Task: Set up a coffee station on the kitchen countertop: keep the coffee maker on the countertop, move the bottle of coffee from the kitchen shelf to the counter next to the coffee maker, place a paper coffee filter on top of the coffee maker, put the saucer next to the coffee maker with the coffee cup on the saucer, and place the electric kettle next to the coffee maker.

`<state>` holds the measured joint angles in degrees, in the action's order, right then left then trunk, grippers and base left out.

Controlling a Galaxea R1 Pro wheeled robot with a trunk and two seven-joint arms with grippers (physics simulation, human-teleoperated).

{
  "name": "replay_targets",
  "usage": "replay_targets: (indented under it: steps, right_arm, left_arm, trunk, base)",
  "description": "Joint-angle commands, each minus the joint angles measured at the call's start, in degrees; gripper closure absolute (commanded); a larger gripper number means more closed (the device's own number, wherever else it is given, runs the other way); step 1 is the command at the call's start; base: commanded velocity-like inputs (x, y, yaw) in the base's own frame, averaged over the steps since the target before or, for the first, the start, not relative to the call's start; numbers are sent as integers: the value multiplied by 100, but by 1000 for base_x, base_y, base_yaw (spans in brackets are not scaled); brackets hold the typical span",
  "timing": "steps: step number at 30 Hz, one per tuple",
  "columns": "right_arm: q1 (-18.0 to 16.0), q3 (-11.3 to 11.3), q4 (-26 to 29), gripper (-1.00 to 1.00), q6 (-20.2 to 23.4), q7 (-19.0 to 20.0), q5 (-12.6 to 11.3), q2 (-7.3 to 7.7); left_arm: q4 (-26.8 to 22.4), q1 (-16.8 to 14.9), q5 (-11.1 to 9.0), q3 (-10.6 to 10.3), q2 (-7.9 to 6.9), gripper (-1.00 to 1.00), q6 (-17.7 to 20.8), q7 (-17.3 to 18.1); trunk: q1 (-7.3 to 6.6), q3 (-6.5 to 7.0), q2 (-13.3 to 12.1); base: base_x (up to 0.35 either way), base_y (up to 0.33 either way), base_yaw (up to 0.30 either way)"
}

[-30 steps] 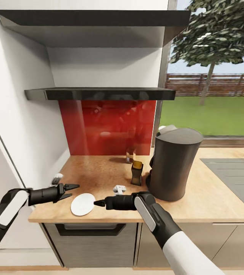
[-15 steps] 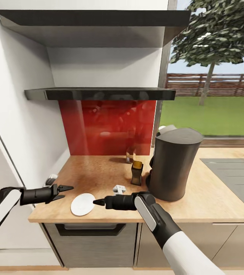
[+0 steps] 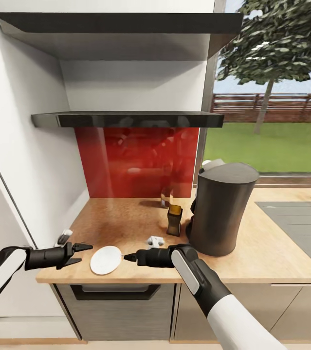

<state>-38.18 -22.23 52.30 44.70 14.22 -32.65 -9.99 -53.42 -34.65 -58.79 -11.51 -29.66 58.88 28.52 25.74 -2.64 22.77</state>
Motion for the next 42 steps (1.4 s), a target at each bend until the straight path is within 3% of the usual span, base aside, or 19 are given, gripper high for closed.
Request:
replay_targets:
  steps: [1,6,10,16,22,42]
  right_arm:
    - [-6,3,9,-100,22,-49,3,-1]
    - [-6,-6,7,-100,22,-232,-389,-1]
    - [-6,-25,19,-100,22,-584,-822,-1]
    - [-6,-34,49,-100,7,-1300,-1065,-1]
    - [-6,-35,103,-100,4,-1398,-1150,-1]
    - [-6,-44,382,-100,13,-1425,-1164,-1]
  left_arm:
    - [24,-8,13,-12,-3,-100,4,43]
    - [260,-11,-12,59,66,-100,-13,40]
    - [466,-15,-11,320,222,-100,-29,4]
    - [584,-15,-6,810,364,-100,-42,-251]
    - [597,-15,13,888,379,-100,-43,-329]
    - [784,78,56,849,383,-100,-61,-347]
  trunk:
    - [4,-14,14]
    - [4,-14,14]
    - [4,-14,14]
    - [4,-14,14]
    - [4,-14,14]
    - [4,-14,14]
  base:
    - [0,0,0]
    - [0,0,0]
    - [0,0,0]
    - [0,0,0]
    - [0,0,0]
    - [40,9,0]
